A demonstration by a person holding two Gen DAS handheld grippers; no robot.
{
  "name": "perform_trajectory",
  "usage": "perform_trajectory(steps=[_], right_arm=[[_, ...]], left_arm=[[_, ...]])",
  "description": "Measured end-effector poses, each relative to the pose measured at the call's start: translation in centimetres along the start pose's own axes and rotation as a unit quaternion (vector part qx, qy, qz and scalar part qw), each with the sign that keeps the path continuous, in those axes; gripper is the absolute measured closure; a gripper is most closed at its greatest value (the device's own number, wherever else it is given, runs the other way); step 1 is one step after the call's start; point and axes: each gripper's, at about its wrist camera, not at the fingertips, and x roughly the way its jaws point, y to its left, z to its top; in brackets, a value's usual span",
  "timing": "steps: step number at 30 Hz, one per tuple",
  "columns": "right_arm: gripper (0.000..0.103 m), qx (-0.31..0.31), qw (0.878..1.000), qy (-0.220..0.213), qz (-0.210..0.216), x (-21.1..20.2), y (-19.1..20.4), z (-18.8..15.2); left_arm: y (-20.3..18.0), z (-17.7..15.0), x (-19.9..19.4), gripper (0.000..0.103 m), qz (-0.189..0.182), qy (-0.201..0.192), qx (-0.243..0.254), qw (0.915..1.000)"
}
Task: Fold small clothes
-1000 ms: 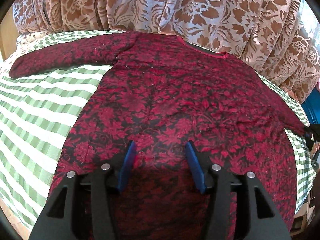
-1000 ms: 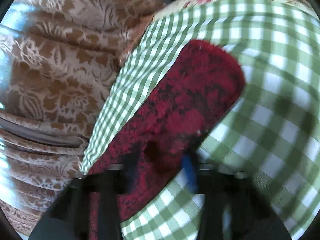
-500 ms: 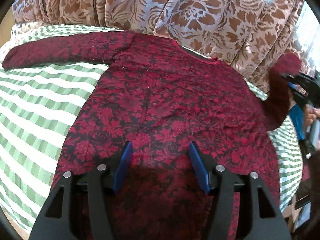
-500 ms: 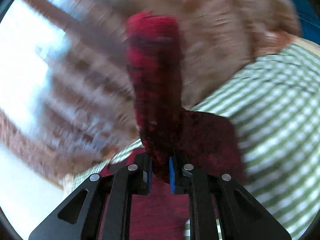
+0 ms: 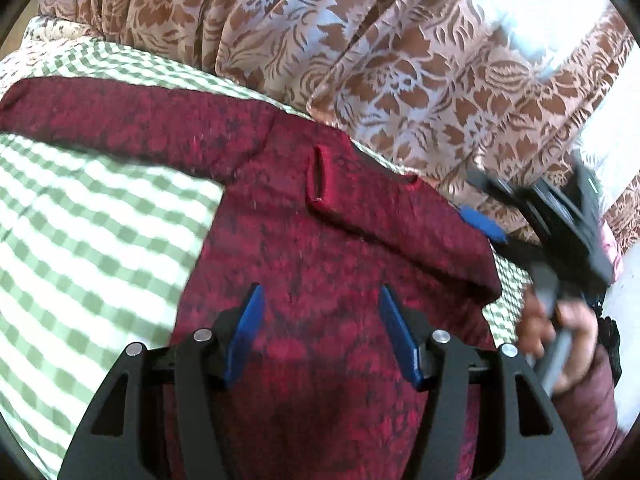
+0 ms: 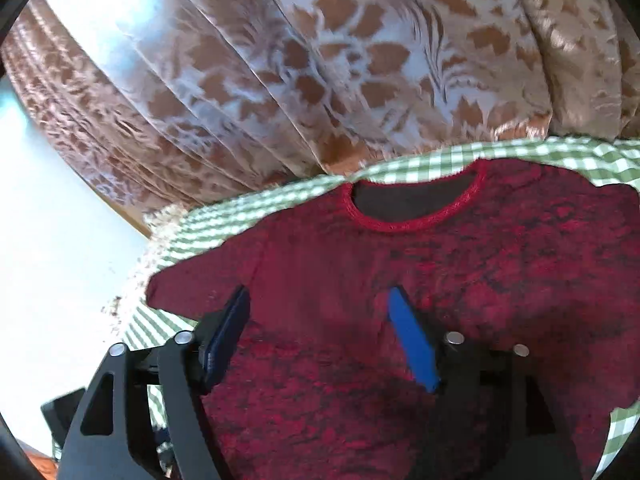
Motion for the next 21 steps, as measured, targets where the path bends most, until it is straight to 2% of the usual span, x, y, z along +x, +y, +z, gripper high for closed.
perform_trajectory(steps=[2, 6, 12, 14, 15, 17, 19, 21], right_arm=[[0.032, 0.005, 1.000, -0.006, 0.001, -2.6, -1.1, -1.3], [0.030, 0.022, 0.999, -0.015, -0.025, -7.4, -4.9, -4.3], [0.030, 0.093, 0.991, -0.037, -0.092, -13.7, -12.3, -8.0], [0.030, 0.118, 0.987, -0.043, -0.101, -14.8, -14.1, -8.5], [0.030, 0.124, 0.986, -0.045, -0.100, -14.9, -14.5, -8.5], [0.030, 0.132, 0.985, -0.048, -0.099, -14.7, -15.1, -8.3], [0.030, 0.132, 0.985, -0.051, -0.096, -13.9, -14.9, -7.7], [0.033, 0.123, 0.986, -0.053, -0.097, -12.3, -14.0, -6.4]], left_arm=[[0.0, 1.3, 1.0, 0.044, -0.002, 0.001, -0.001, 1.0000], [-0.1, 4.0, 3.7, 0.040, 0.004, 0.004, -0.005, 1.0000], [-0.9, 7.4, 9.5, 0.040, 0.003, 0.036, -0.027, 0.9990], [-1.4, 7.9, 11.2, 0.043, -0.002, 0.047, -0.031, 0.9984], [-1.6, 8.0, 12.0, 0.047, -0.002, 0.053, -0.029, 0.9982], [-2.0, 8.2, 13.1, 0.086, 0.011, 0.061, -0.023, 0.9978], [-2.4, 8.5, 12.6, 0.099, 0.010, 0.045, -0.015, 0.9988], [-2.4, 9.1, 11.3, 0.100, -0.001, 0.026, -0.019, 0.9995]])
